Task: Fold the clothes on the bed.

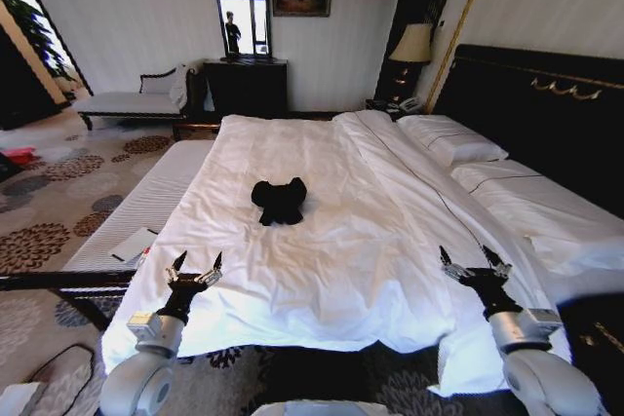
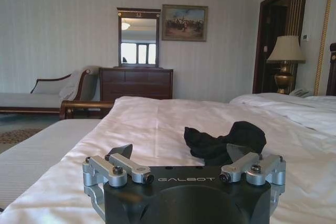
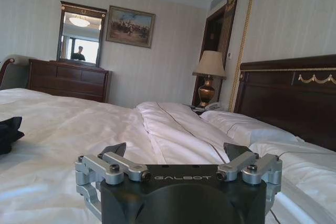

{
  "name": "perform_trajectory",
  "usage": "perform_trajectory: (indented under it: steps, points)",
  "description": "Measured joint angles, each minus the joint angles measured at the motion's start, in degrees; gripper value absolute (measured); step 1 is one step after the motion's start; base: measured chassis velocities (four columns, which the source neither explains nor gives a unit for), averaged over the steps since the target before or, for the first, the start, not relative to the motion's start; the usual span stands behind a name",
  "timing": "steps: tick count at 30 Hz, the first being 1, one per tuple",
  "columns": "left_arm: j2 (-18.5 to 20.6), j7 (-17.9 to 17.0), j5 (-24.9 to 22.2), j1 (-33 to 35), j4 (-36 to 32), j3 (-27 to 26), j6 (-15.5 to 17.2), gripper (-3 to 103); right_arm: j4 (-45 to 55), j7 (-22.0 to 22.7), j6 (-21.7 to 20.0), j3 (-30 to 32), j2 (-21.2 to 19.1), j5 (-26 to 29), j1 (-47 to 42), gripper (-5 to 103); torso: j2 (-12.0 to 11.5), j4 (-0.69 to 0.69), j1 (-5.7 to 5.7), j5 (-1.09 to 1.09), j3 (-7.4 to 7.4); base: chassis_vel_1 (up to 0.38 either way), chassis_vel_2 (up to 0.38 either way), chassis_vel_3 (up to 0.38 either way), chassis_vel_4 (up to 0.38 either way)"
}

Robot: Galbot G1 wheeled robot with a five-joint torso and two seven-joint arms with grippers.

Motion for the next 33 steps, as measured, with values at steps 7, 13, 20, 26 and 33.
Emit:
perform_trajectory:
  steps: [7, 13, 20, 26, 33]
  points:
    - [0.08, -0.32, 0.01, -0.58, 0.15, 0.46, 0.21, 100, -0.3, 0.0, 0.04, -0.07, 0.11, -0.2, 0.07, 100, -0.01, 0.0, 0.01, -0.02, 0.0, -0.049, 0.038, 0.045, -0.042]
    - [0.08, -0.41, 0.01, -0.74, 0.25, 0.65, 0.25, 100, -0.39, 0.05, 0.16, -0.29, 0.2, -0.39, 0.12, 100, -0.01, -0.01, 0.01, -0.01, 0.0, -0.012, 0.019, 0.009, -0.019]
    - [0.33, -0.46, -0.51, -1.11, 0.37, 0.22, 0.41, 100, -0.78, 0.83, 0.63, -0.2, -0.24, -0.6, 0.3, 100, -0.01, -0.01, 0.0, -0.01, 0.0, 0.03, 0.047, -0.048, -0.051]
    - [0.44, -0.86, -0.94, -1.59, 0.13, 0.21, 0.94, 100, -0.88, 1.14, 0.71, -0.16, -0.21, -0.84, 0.23, 100, 0.0, -0.01, 0.0, 0.0, 0.0, 0.123, 0.153, -0.102, -0.157]
    - [0.3, -0.94, -0.64, -1.08, 0.1, 0.64, 1.04, 100, -0.59, 1.04, 0.71, -0.15, -0.18, -0.67, 0.05, 100, -0.01, 0.01, 0.0, -0.03, 0.0, 0.177, 0.278, -0.187, -0.287]
